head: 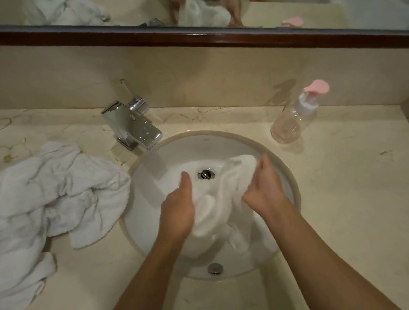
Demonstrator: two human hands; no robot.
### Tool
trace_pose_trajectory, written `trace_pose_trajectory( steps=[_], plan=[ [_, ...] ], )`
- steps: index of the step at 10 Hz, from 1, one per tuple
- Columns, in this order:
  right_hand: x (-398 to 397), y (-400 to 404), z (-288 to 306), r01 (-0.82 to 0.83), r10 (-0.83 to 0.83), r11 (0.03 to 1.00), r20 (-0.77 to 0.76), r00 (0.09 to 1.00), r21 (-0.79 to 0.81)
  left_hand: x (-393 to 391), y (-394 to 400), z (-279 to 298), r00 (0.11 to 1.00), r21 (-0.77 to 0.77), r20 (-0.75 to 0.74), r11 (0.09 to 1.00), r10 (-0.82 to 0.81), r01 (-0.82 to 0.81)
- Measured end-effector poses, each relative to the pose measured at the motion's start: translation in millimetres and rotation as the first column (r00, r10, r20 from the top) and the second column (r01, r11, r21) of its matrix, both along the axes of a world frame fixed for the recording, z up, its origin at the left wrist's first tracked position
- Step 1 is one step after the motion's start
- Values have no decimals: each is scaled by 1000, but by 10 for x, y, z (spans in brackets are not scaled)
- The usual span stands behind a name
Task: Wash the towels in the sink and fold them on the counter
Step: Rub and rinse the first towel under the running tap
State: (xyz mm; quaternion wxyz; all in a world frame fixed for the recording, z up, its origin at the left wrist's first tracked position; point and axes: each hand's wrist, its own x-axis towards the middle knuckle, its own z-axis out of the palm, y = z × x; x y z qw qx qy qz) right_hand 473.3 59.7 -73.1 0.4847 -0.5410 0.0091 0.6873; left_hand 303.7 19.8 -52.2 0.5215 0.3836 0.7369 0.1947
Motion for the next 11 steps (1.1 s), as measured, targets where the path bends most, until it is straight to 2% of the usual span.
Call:
trace_pose_trajectory(
  steps=[1,2,3,4,5,6,7,8,9,10,11],
  plan=[
    [199,-474,-28,-77,80,997,-154,985,23,-229,-103,-203,695,-210,570,896,438,-391],
    [55,-818,-164,-220,218,967,-30,975,-127,-219,-324,-341,497,-476,594,774,632,-416],
    [-166,-905,-84,-236,242,960,17,970,-153,-133,-401,-303,366,-588,630,728,685,-352],
    [-275,-871,48,-498,480,867,326,815,-30,73,-319,-160,613,-436,564,830,553,-348],
    [-410,-530,55,-549,410,835,693,593,-24,408,-359,8,961,-31,140,971,238,-236],
    [-410,-189,-11,-436,367,896,690,624,-83,456,-348,85,995,94,83,993,61,-68],
    [-616,-393,62,-677,487,732,756,437,-79,211,29,-112,969,-3,28,969,245,-245],
    [-613,-359,-28,-628,483,767,766,424,-136,236,0,-150,991,28,14,991,134,-134],
    [-545,-86,-84,-413,457,880,656,600,-235,372,-258,-85,1000,98,6,995,-27,26],
    [-684,-251,-46,-593,480,797,714,511,-112,279,0,-167,988,-13,7,988,153,-153],
    [-612,-200,-95,-547,421,829,773,475,-115,331,-37,49,999,45,-31,999,-11,13]
  ],
)
